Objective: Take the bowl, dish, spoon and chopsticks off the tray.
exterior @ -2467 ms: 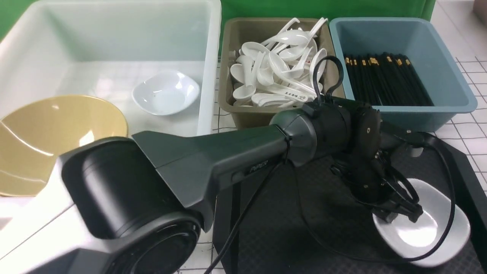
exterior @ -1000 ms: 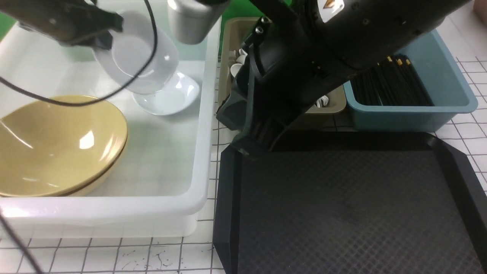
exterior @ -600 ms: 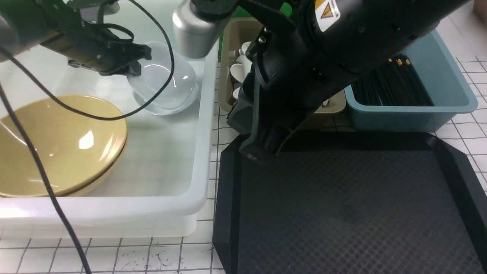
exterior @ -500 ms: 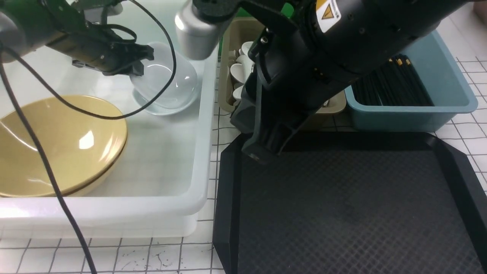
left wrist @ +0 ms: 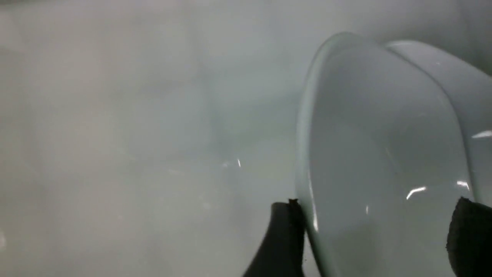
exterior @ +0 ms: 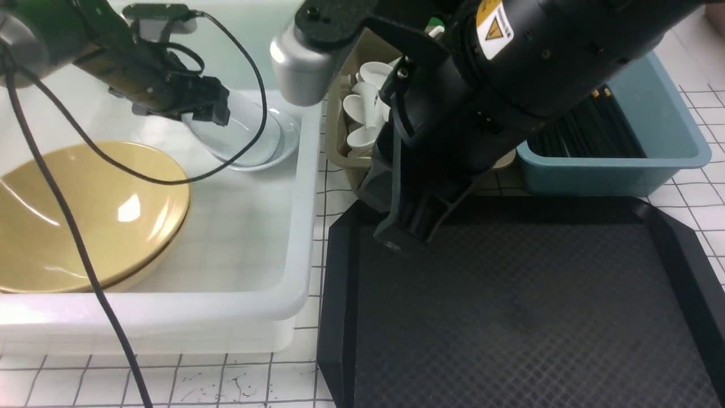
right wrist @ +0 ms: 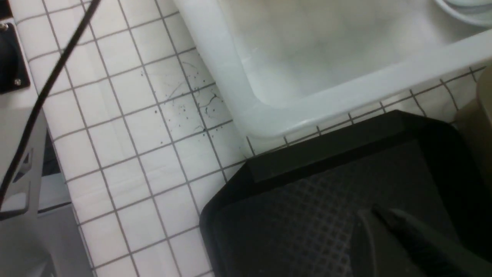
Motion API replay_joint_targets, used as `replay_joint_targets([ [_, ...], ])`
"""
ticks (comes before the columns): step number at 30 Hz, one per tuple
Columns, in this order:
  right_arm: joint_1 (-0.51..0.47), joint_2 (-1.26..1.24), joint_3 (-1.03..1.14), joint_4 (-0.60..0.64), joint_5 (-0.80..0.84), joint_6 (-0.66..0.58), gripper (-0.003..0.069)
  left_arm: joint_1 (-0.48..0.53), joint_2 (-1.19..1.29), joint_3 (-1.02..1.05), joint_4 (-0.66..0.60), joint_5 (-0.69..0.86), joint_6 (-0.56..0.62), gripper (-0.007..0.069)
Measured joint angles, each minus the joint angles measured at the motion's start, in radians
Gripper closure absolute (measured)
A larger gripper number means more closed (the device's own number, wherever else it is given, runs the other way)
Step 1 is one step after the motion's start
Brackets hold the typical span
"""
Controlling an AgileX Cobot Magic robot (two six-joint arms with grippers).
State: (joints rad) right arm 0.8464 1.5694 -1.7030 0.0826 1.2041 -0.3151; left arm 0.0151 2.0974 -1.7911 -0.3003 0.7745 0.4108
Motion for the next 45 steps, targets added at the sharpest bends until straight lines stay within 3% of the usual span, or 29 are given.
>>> replay_joint_targets([
  [3, 0.001, 0.0, 0.0, -0.038, 0.022, 0.032, 0.0594, 0.0, -0.043, -0.083, 0.035, 0.118, -0.044, 0.0094],
  [6, 0.002, -0.001, 0.0, -0.104, 0.043, 0.073, 0.0592, -0.001, -0.104, -0.162, 0.055, 0.236, -0.08, 0.013],
  [8, 0.002, -0.009, 0.004, -0.142, 0.046, 0.103, 0.0591, -0.001, -0.163, -0.202, 0.059, 0.309, -0.094, 0.0193],
  [13, 0.002, -0.097, 0.071, -0.172, 0.047, 0.136, 0.0587, -0.001, -0.329, -0.225, 0.065, 0.452, -0.096, 0.0442],
  [15, 0.002, -0.132, 0.096, -0.171, 0.046, 0.14, 0.0586, -0.001, -0.365, -0.221, 0.065, 0.466, -0.096, 0.0499],
  [16, 0.002, -0.188, 0.147, -0.171, 0.03, 0.151, 0.0584, -0.001, -0.407, -0.203, 0.065, 0.47, -0.096, 0.0573],
  [18, 0.002, -0.262, 0.217, -0.174, -0.005, 0.162, 0.0583, -0.001, -0.483, -0.15, 0.065, 0.473, -0.101, 0.0612],
  [25, 0.002, -0.558, 0.513, -0.174, -0.202, 0.217, 0.058, -0.001, -0.819, 0.256, 0.066, 0.467, -0.122, 0.0631],
  [34, 0.002, -0.848, 0.78, -0.174, -0.476, 0.287, 0.0571, -0.001, -1.317, 0.867, 0.061, 0.245, -0.119, 0.0631],
  [45, 0.002, -0.966, 0.911, -0.154, -0.691, 0.297, 0.0566, -0.001, -1.732, 1.227, 0.062, 0.056, -0.115, 0.0631],
])
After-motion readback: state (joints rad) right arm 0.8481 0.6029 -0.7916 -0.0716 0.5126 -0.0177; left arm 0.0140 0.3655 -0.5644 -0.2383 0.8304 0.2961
